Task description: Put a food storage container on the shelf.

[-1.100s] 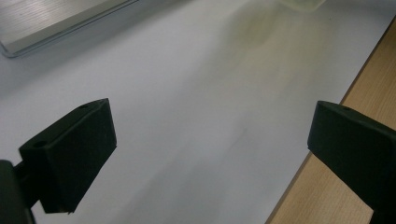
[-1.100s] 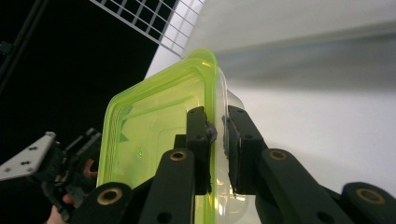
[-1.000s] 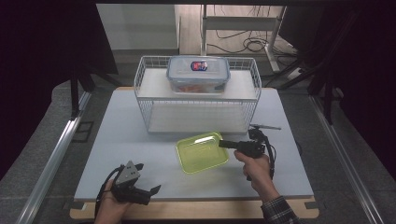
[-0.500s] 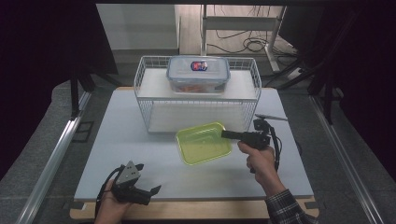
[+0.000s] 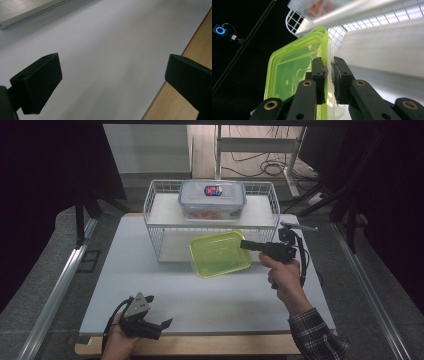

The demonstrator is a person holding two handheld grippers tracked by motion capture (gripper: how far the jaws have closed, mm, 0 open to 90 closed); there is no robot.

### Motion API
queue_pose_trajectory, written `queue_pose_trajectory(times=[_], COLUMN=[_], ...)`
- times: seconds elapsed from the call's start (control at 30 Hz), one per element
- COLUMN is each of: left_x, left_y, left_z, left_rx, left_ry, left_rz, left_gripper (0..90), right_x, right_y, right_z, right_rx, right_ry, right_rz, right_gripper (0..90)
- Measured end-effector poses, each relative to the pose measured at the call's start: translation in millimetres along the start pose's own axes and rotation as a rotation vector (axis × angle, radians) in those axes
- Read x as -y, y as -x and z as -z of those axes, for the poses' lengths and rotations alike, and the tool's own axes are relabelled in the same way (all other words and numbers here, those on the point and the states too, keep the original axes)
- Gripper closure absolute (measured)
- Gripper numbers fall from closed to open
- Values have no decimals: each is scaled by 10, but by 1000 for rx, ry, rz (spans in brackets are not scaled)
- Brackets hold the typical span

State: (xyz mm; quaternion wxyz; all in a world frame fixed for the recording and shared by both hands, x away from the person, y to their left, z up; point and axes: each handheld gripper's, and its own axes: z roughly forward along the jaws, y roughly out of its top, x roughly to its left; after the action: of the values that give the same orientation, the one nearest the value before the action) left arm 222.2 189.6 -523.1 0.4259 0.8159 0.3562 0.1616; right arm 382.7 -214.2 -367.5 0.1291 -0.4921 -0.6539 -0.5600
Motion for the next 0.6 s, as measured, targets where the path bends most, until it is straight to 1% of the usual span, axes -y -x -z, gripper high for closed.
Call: queue_pose_trajectory(times=[0.33, 0.6], left_x=[1, 3], left_y=[-3, -5], left_z=[-1, 2], left_rx=[1, 3], left_ry=[6, 9], left_rz=[3, 8], left_gripper=[11, 11], right_x=[-270, -498], right_y=[-173, -311], right_z=[14, 18], right_rx=[-10, 3], right_ry=[37, 70], right_rz=[12, 27], right_gripper=[806, 806])
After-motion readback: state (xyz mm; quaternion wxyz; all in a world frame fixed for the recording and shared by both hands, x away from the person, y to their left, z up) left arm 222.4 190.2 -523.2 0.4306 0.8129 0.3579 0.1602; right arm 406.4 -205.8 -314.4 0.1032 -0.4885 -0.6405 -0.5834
